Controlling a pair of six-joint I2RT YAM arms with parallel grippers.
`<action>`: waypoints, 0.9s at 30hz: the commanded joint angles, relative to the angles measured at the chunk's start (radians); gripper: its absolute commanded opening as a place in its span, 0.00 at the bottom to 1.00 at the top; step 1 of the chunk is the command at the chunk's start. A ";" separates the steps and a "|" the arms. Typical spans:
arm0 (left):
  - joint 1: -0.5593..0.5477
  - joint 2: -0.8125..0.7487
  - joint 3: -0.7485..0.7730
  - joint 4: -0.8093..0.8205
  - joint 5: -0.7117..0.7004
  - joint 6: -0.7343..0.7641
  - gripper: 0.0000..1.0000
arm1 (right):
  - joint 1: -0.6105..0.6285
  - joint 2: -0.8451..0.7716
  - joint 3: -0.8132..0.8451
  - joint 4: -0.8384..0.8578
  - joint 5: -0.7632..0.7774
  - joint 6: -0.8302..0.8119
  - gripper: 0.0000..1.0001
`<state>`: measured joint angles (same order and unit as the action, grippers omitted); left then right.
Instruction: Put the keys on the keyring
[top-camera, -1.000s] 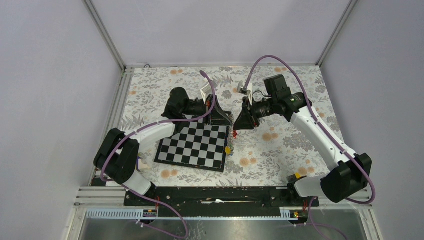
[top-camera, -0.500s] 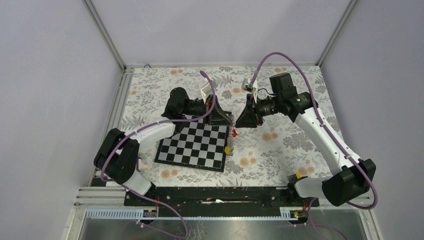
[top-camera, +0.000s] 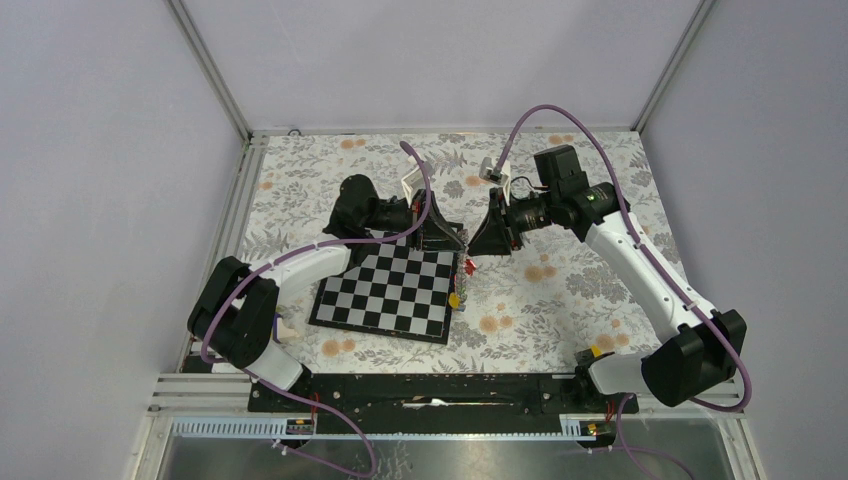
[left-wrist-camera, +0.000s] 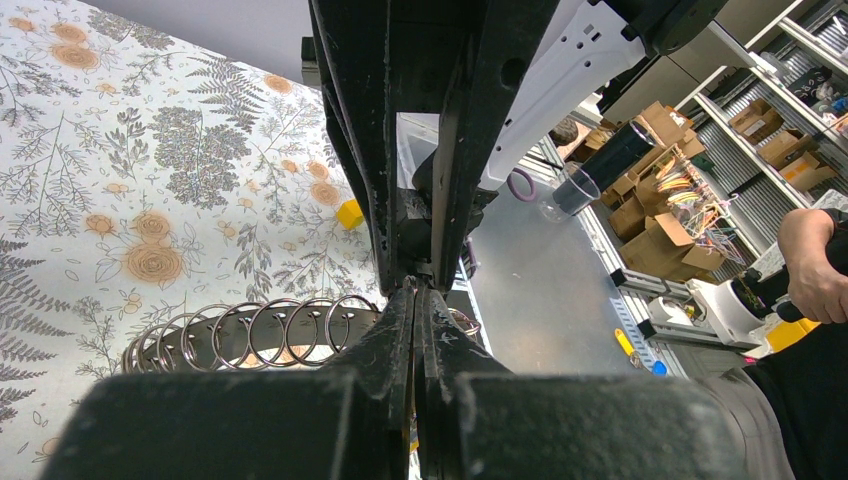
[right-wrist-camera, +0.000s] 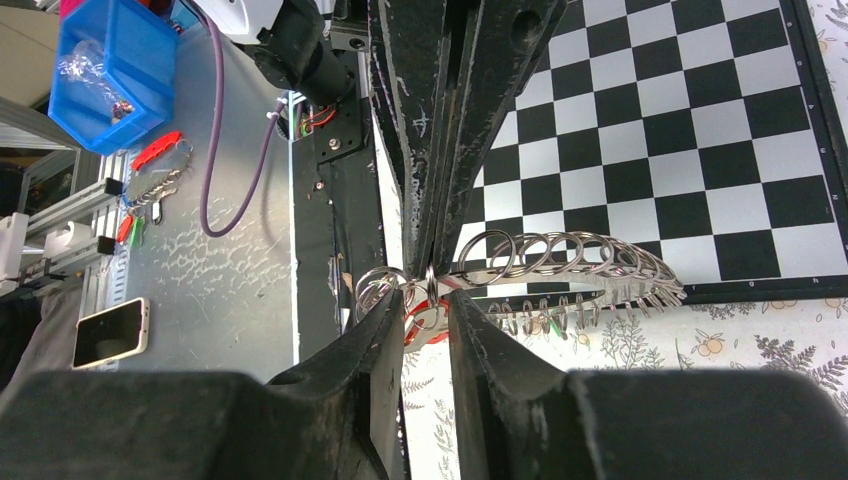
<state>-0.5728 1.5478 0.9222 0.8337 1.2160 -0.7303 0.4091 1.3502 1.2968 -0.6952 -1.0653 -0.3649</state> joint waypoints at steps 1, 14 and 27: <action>0.005 -0.006 0.014 0.094 -0.010 -0.007 0.00 | 0.015 -0.001 -0.006 0.023 -0.022 0.003 0.30; 0.005 -0.003 0.014 0.096 -0.010 -0.011 0.00 | 0.023 0.001 -0.010 0.026 -0.016 0.004 0.25; 0.005 -0.006 0.009 0.075 -0.009 0.025 0.00 | 0.023 -0.009 0.031 -0.019 0.024 -0.029 0.00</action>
<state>-0.5728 1.5517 0.9222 0.8471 1.2190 -0.7341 0.4232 1.3514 1.2850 -0.6895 -1.0500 -0.3695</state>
